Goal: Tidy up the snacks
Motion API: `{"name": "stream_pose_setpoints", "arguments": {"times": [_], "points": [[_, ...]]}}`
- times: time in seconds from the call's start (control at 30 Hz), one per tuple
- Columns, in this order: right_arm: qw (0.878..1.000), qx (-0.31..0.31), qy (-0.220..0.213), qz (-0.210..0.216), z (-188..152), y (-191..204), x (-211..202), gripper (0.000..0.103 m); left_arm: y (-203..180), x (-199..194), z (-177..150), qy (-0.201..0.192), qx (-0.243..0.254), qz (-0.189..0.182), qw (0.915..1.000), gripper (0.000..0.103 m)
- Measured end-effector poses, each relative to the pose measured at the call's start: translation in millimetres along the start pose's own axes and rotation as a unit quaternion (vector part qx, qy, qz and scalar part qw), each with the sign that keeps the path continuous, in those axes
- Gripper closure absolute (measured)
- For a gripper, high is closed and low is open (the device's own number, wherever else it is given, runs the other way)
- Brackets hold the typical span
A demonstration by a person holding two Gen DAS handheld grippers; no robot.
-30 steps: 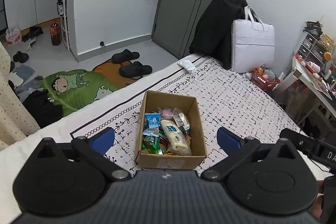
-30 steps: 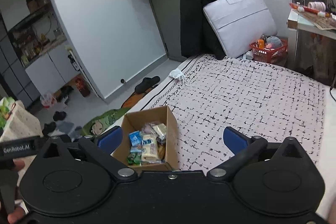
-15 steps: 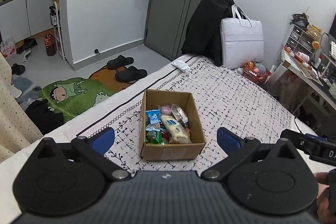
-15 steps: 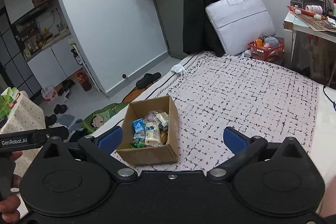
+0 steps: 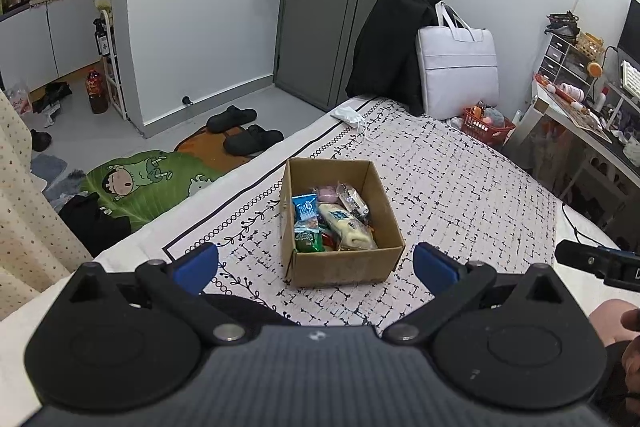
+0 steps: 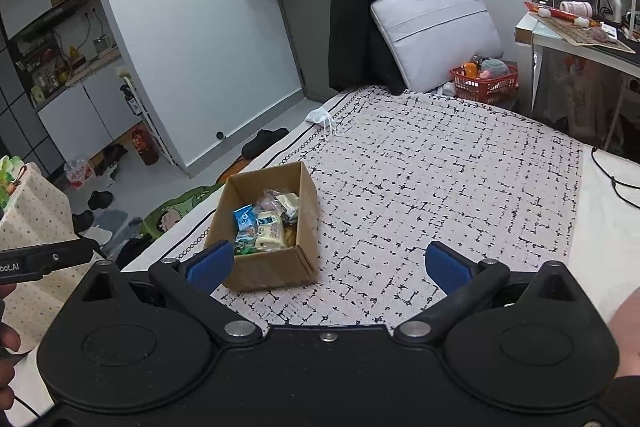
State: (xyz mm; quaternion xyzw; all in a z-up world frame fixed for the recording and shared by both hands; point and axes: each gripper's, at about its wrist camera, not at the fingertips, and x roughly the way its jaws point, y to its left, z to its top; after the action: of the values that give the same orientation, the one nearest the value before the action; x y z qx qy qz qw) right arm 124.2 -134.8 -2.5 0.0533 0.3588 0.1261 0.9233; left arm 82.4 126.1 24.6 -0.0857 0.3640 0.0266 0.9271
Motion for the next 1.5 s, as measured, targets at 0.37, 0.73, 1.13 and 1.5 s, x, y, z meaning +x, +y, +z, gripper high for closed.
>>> {"name": "stream_pose_setpoints", "arguments": {"times": [0.37,0.73,1.13,1.5], "points": [[1.0,-0.01,-0.002,0.005,-3.3,4.1,-8.8,0.0,6.0,-9.7,-2.5,-0.004,-0.002,-0.004,1.0,0.0],[1.0,-0.016,-0.005,0.009,-3.6,11.2,-13.3,0.0,1.7,-14.9,-1.0,-0.009,0.002,-0.013,0.9999,0.0],[1.0,-0.019,-0.006,0.011,-3.3,13.9,-14.5,0.0,-0.6,-15.9,-1.4,-0.01,0.004,-0.017,0.9998,0.0],[1.0,-0.019,-0.008,0.012,-2.8,14.7,-15.9,0.0,-3.6,-19.8,-4.0,-0.016,0.005,-0.02,0.9997,0.0]]}}
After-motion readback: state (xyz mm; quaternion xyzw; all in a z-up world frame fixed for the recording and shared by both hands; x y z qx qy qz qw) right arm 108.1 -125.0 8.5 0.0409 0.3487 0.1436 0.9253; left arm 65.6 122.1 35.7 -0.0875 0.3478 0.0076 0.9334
